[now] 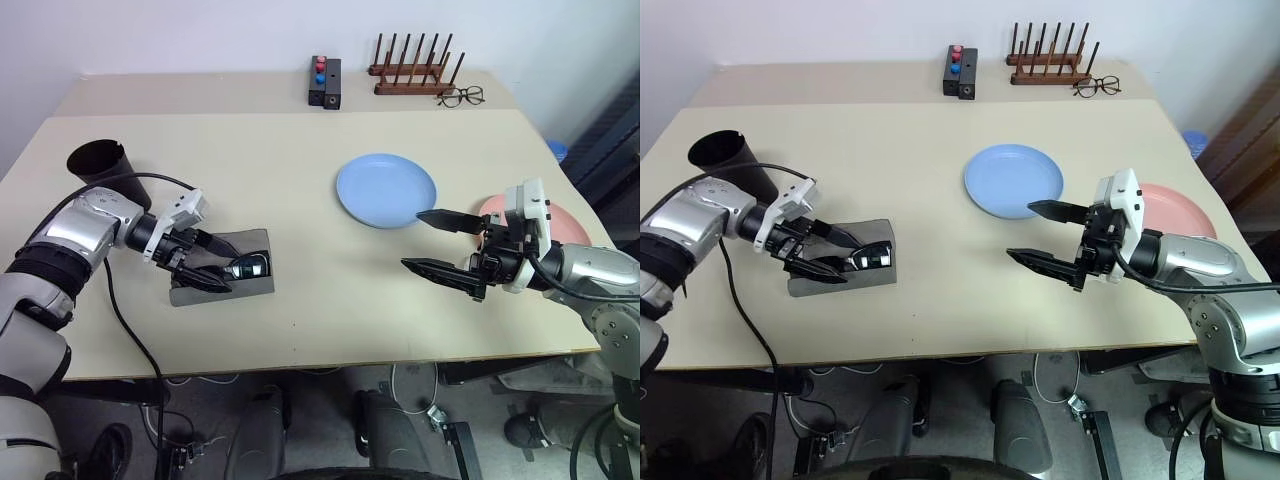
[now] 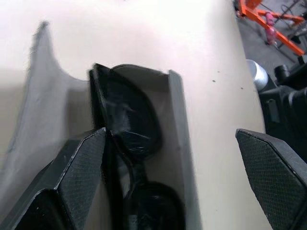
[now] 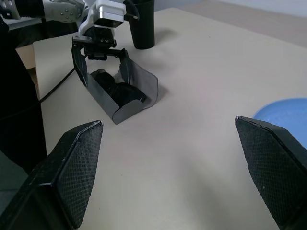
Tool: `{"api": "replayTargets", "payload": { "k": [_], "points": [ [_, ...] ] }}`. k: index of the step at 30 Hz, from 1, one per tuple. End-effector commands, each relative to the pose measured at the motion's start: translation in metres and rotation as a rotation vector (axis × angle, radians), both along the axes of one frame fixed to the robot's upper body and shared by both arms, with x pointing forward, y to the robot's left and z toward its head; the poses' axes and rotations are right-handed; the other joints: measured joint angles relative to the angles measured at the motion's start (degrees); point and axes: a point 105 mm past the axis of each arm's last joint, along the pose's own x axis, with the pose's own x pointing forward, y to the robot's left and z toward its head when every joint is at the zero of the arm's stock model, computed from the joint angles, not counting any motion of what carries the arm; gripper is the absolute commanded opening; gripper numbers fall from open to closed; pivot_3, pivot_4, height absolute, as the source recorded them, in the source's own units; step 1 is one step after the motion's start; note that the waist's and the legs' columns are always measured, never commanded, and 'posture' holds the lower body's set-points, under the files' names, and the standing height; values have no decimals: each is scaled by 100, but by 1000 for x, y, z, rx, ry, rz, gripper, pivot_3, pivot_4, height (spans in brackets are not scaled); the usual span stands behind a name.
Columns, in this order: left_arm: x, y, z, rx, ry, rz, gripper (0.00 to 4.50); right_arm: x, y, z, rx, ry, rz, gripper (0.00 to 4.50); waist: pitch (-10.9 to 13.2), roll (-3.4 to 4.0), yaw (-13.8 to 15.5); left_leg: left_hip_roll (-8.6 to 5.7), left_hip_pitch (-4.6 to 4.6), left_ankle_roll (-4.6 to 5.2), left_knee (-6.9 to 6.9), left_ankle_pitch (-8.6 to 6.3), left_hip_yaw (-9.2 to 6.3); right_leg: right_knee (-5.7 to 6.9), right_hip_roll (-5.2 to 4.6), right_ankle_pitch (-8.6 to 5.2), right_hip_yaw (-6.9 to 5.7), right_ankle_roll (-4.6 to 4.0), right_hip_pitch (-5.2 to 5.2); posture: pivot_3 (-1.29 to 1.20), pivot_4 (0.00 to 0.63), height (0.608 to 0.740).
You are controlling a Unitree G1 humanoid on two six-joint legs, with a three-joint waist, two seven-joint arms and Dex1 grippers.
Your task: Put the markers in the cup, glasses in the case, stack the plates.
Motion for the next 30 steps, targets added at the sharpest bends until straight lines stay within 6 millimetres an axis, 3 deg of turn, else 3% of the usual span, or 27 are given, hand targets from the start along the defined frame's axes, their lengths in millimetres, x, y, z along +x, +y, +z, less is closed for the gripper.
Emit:
{"api": "replayTargets", "payload": {
  "k": [1, 5, 8, 9, 12, 15, 18, 19, 25, 30],
  "points": [
    [16, 7, 33, -14, -135, 43, 4467, 0, 1, 11, 4, -56, 1, 4500, 1, -3, -1, 0, -2, 0, 1, 0, 0, 0, 0, 0, 0, 0, 0, 0, 150, 740],
    [23, 11, 43, -1, -180, 69, 4467, 0, 2, 11, 4, -59, 1, 4500, 1, -2, -15, -1, -2, 0, 2, 0, 1, -1, 0, 0, 1, 0, 0, 0, 150, 740],
    [27, 6, 63, -76, -190, 100, 4467, 1, 3, 12, 6, -62, 3, 4500, 1, -2, -14, -1, -2, 0, 1, 0, 1, 0, 0, 0, 0, 0, 0, 0, 150, 740],
    [28, 3, 68, -101, -190, 105, 4229, 2, 4, 12, 6, -62, 3, 4500, 1, -2, -17, 0, -2, 0, 1, 0, 1, -1, 0, 0, 0, 0, 0, 0, 150, 740],
    [28, -3, 80, -160, -180, 108, 3272, 3, 5, 13, 8, -64, 6, 4500, 2, -3, -19, 0, -3, 0, 2, 0, 0, 0, 0, 0, 0, 0, 0, 0, 150, 740],
    [32, -8, 91, -218, -201, 118, 1645, 4, 6, 14, 8, -67, 8, 4500, 1, -3, -10, 0, -3, 0, 2, 0, 0, 0, 0, 0, 0, 0, 0, 0, 150, 740],
    [49, -6, 93, -178, -372, 174, 223, 4, 7, 15, 8, -69, 9, 4500, 1, -3, 2, -2, -3, 0, 3, 0, 0, -1, 0, 0, 0, 0, 1, 0, 150, 740],
    [53, -5, 91, -155, -410, 186, 48, 4, 7, 15, 7, -69, 10, 4500, 1, -2, -4, -2, -3, 0, 4, 0, 1, -1, 0, 0, 0, 1, 1, 0, 150, 740],
    [54, 2, 52, 41, -423, 148, 48, 4, 6, 15, 0, -72, 5, 4500, 1, -2, -30, -1, -2, 0, 0, 0, 2, 2, 1, 2, 1, 4, 0, 0, 150, 740],
    [53, 7, 38, 107, -402, 144, 48, 4, 7, 16, 0, -75, 2, 4500, 1, -3, -6, -1, -3, 0, 2, 0, 2, 1, 1, 2, 1, 4, 0, 0, 150, 740]
  ]
}}
